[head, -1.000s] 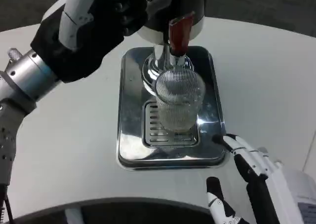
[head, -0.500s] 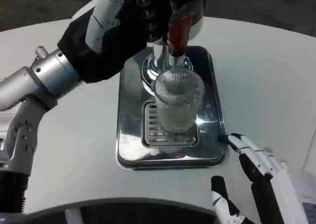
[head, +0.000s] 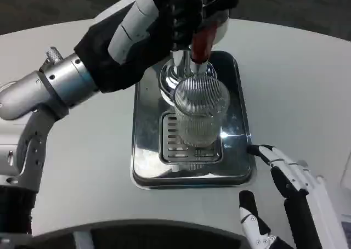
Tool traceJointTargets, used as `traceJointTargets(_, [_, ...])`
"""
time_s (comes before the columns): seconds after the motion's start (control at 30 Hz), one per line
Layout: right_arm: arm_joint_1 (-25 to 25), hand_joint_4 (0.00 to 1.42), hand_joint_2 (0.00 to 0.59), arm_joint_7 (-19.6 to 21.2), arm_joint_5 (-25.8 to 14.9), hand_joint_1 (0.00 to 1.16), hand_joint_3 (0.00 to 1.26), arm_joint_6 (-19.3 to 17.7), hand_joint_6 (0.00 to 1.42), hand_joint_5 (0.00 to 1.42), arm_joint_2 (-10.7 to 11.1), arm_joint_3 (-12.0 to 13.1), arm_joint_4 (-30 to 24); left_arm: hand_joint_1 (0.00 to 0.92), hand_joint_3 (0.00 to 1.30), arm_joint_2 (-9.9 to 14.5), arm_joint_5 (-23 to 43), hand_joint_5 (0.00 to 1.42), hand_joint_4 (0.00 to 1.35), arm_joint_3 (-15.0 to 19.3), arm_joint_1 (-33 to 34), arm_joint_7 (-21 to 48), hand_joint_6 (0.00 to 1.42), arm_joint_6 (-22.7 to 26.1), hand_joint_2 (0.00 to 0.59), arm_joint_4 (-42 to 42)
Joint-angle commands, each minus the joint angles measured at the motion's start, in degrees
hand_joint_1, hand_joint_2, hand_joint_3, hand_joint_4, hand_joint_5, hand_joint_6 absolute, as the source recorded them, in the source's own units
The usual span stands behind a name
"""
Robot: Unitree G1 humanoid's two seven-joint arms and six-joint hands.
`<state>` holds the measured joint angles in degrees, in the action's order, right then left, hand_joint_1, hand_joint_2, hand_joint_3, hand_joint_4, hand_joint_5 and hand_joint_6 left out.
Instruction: Grasp the cup under the faucet to collect the drink, then remove the cup.
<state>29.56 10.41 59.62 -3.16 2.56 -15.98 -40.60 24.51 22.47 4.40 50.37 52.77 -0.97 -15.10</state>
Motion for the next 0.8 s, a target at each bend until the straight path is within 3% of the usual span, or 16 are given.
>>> traceJointTargets(0.03, [0.0, 0.17, 0.516, 0.5, -0.5, 0.39, 0.23, 0.5, 0.20, 0.23, -0.4, 0.1, 0.6, 0.000, 0.00, 0.7, -1.7, 0.01, 0.00, -1.4, -0.8, 1.7, 0.00, -3.1, 0.074, 3.0])
traceJointTargets(0.37, [-0.5, 0.17, 0.516, 1.3, -0.7, 0.39, 0.24, 0.4, 0.21, 0.24, -0.9, -0.2, 1.1, 0.000, 0.00, 3.5, -5.9, 0.01, 0.00, -3.2, -2.6, 2.7, 0.00, -8.8, 0.074, 5.4])
traceJointTargets(0.8, [0.2, 0.17, 0.516, 1.6, -1.0, 0.39, 0.24, 0.5, 0.23, 0.25, -1.6, -0.1, 1.0, 0.000, 0.00, 8.1, -14.3, 0.02, 0.00, -6.2, -4.3, 1.6, 0.00, -20.3, 0.072, 9.0])
